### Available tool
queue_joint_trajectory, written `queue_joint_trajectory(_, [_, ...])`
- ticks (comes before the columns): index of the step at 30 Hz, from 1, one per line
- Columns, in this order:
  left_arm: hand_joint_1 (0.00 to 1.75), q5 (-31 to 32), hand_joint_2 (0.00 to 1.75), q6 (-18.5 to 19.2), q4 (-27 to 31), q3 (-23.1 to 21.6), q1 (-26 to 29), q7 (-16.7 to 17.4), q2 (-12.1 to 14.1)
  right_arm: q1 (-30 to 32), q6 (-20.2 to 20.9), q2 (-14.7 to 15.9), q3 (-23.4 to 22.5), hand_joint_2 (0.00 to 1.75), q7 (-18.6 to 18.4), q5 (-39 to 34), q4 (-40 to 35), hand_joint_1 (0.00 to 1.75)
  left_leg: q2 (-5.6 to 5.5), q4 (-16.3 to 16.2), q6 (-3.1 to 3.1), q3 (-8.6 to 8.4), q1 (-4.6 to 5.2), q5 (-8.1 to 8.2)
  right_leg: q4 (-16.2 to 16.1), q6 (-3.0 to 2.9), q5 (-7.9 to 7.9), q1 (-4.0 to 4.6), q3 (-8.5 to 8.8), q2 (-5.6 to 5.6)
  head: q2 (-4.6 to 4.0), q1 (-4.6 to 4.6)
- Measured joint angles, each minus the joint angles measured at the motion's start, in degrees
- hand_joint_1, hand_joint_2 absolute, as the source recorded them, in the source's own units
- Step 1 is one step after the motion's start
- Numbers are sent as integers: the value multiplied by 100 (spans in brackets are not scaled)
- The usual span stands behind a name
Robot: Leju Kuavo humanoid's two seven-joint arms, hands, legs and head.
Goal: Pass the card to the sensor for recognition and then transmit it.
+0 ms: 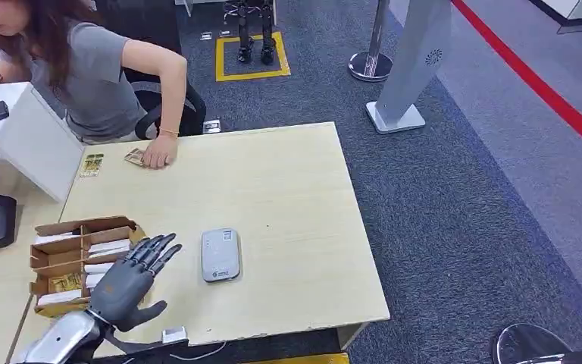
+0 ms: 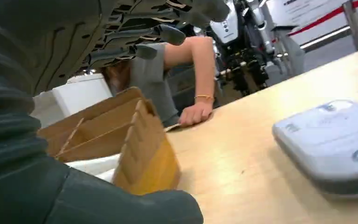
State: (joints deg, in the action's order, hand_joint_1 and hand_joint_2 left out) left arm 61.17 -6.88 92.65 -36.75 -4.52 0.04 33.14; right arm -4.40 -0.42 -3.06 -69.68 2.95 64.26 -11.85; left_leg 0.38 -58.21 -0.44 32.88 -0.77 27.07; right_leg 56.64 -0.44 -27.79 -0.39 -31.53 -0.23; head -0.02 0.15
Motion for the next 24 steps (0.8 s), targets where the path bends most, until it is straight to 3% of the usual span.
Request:
queue_joint_trajectory(12, [0, 1100, 175, -772, 234, 695, 1237, 986, -157, 16, -15, -2, 0, 0, -59, 109, 0, 0, -2, 1, 0, 0, 0, 0, -1, 1, 0, 0, 2, -2, 0, 0])
queue_joint_trajectory(20, [0, 1367, 175, -978, 363, 1026, 1616, 1358, -243, 17, -15, -2, 0, 0, -50, 173, 0, 0, -2, 1, 0, -1, 0, -1, 0, 0, 0, 0, 3, -3, -2, 2])
queue_joint_trajectory(24, [0, 1389, 175, -997, 389, 1161, 1706, 1388, -262, 15, -15, -2, 0, 0, -48, 177, 0, 0, -4, 1, 0, -1, 0, -1, 0, 0, 0, 0, 4, -6, 0, 0])
